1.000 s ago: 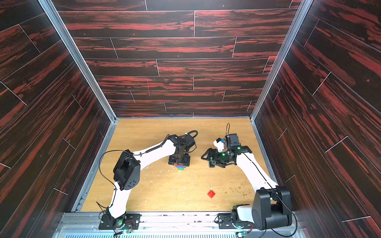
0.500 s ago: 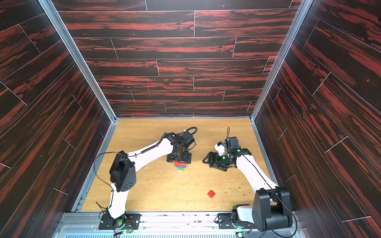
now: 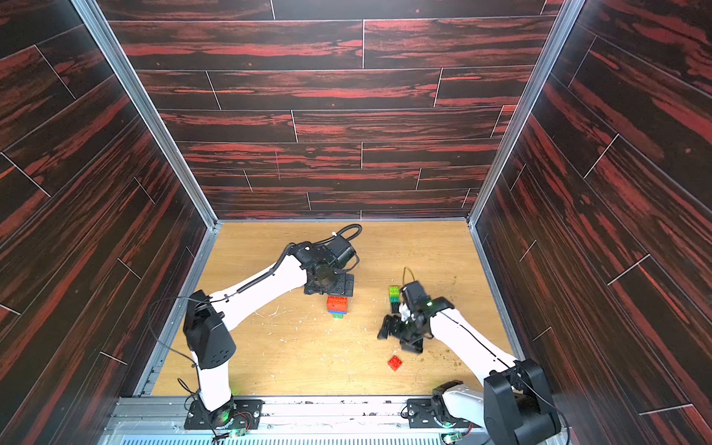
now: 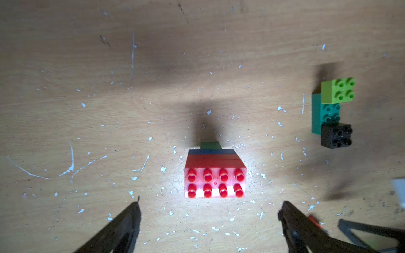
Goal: Assemble a carrot with lego
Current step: Pick up the lego brick from the center of the board.
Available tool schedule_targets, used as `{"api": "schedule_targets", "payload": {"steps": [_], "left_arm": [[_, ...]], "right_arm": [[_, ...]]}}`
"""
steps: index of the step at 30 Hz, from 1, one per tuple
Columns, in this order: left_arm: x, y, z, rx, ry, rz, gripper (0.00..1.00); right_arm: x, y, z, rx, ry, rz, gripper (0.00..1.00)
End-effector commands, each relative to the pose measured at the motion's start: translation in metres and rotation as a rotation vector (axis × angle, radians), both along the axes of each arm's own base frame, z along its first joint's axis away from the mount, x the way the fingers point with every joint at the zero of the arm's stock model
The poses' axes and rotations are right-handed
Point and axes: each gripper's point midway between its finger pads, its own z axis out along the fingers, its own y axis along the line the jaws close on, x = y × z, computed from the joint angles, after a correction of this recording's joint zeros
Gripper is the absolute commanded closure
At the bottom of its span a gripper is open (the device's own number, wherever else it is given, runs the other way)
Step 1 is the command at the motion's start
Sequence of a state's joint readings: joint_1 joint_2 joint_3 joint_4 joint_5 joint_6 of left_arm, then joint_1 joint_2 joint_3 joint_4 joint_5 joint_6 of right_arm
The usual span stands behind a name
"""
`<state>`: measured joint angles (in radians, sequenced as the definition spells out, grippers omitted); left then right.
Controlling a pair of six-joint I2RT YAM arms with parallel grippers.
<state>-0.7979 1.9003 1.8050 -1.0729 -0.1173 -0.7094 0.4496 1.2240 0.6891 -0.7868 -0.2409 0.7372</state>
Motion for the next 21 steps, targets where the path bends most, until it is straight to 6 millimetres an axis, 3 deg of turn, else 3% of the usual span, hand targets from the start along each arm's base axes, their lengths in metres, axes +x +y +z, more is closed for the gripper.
{"api": "schedule_targets", "payload": {"steps": [1, 5, 10, 21], "left_arm": [[0.005, 0.019, 0.031, -0.007, -0.076, 0.032, 0.00], [0.010, 0.031, 0.032, -0.010, -0.073, 0.053, 0.00], [0.013, 0.045, 0.028, -0.011, -0.049, 0.079, 0.00], [0.020, 0.064, 0.025, -0.012, -0.034, 0.099, 0.00]], "right_arm": [[-0.019, -0.009, -0.008, -0.089, 0.094, -0.181, 0.16], [-0.028, -0.014, -0.011, -0.137, 0.126, -0.238, 0.22], [-0.037, -0.006, -0.021, -0.111, 0.168, -0.298, 0.30], [-0.033, -0.009, -0.024, -0.279, 0.104, -0.307, 0.39]]}}
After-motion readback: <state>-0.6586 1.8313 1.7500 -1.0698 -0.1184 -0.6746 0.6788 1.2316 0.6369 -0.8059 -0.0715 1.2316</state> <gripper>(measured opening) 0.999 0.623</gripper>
